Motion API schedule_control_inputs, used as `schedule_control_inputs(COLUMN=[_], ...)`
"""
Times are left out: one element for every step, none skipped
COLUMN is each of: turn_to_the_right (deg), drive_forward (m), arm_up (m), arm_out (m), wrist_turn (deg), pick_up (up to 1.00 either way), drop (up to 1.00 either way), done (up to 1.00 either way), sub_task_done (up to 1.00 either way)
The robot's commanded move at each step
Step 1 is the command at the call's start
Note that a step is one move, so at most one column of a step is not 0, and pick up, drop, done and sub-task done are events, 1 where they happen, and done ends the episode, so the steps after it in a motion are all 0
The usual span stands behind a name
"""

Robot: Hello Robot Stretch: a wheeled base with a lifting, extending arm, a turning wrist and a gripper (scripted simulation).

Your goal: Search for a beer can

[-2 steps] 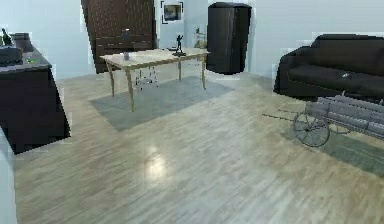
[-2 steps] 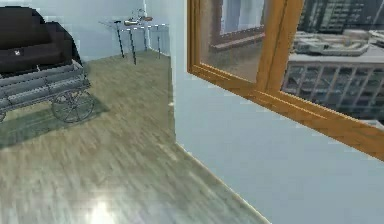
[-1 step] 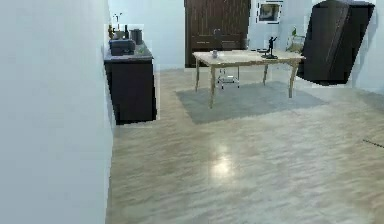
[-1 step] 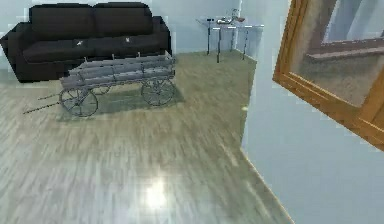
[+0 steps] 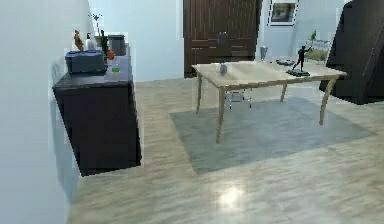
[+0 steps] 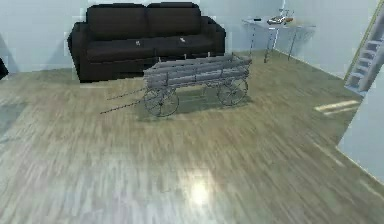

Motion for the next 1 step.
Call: schedule_control_inputs(turn_to_the_right=[0.0], drive_forward=[1.00], arm_up=[0.00], arm_out=[0.00], wrist_turn=[0.0], pick_up=[0.00], drop=[0.00], done=[0.00], sub_task_done=[0.00])
